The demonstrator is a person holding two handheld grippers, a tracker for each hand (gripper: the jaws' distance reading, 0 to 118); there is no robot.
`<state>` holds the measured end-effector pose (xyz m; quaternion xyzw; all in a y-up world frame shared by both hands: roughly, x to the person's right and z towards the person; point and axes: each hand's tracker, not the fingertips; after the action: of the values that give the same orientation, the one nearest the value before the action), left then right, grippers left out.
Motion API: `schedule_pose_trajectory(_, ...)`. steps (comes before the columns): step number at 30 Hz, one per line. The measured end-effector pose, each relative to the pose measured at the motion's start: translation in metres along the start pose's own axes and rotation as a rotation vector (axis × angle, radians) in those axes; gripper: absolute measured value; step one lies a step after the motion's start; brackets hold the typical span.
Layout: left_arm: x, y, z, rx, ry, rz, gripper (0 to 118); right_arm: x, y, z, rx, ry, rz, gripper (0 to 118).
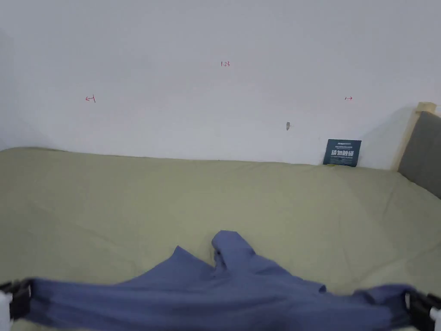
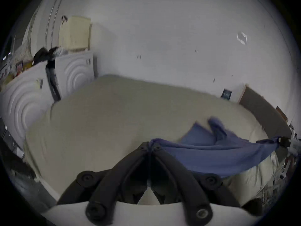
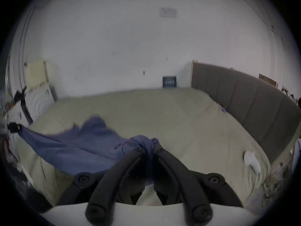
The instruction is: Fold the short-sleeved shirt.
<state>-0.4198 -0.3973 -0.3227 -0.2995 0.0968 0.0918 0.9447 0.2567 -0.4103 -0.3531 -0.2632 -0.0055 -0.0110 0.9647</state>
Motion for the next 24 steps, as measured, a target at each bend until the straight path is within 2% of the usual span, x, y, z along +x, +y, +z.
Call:
schedule_pose_trajectory(3, -0.001, -0.051, -0.003, -0.157, 0.037, 0.0, 0, -0.002, -0.068, -0.006, -0.134, -0.036, 0.007, 9)
schedule_pose_trajectory(6, -0.008, -0.082, -0.017, -0.267, 0.095, 0.031, 0, 0.001, -0.109, -0.016, -0.227, -0.106, -0.039, 9)
schedule_pose_trajectory(8, -0.013, -0.082, -0.012, -0.271, 0.061, 0.064, 3, 0.004, -0.111, -0.011, -0.224, -0.088, -0.092, 10)
schedule_pose_trajectory(9, -0.005, -0.075, 0.005, -0.246, 0.086, 0.053, 18, -0.001, -0.103, -0.006, -0.214, -0.1, -0.068, 21)
schedule_pose_trajectory(10, 0.001, -0.067, 0.019, -0.183, 0.098, 0.024, 50, -0.008, -0.09, 0.002, -0.165, -0.136, -0.032, 49)
schedule_pose_trajectory(11, 0.009, -0.059, 0.034, -0.131, 0.093, -0.009, 98, -0.015, -0.077, 0.017, -0.115, -0.122, 0.008, 77)
schedule_pose_trajectory(12, 0.024, -0.049, 0.055, -0.043, 0.083, -0.053, 115, -0.024, -0.06, 0.034, -0.004, -0.084, 0.012, 77)
schedule_pose_trajectory(13, 0.035, -0.044, 0.077, 0.071, 0.075, -0.08, 115, -0.034, -0.045, 0.05, 0.081, -0.031, 0.008, 77)
schedule_pose_trajectory(16, 0.077, -0.027, 0.128, 0.287, -0.031, -0.13, 115, -0.071, -0.01, 0.099, 0.296, 0.047, 0.026, 77)
schedule_pose_trajectory(18, 0.091, -0.038, 0.145, 0.418, -0.062, -0.164, 115, -0.088, -0.001, 0.117, 0.392, 0.099, -0.008, 77)
schedule_pose_trajectory(21, 0.11, -0.05, 0.161, 0.472, -0.011, -0.173, 113, -0.111, 0.0, 0.134, 0.42, 0.086, -0.017, 75)
schedule_pose_trajectory(22, 0.112, -0.053, 0.162, 0.466, -0.016, -0.176, 106, -0.115, -0.001, 0.135, 0.428, 0.086, -0.008, 74)
schedule_pose_trajectory(23, 0.112, -0.053, 0.162, 0.46, -0.02, -0.181, 78, -0.12, -0.005, 0.136, 0.436, 0.08, 0.011, 54)
schedule_pose_trajectory(24, 0.112, -0.054, 0.161, 0.442, -0.015, -0.198, 35, -0.125, -0.006, 0.135, 0.438, 0.061, 0.041, 17)
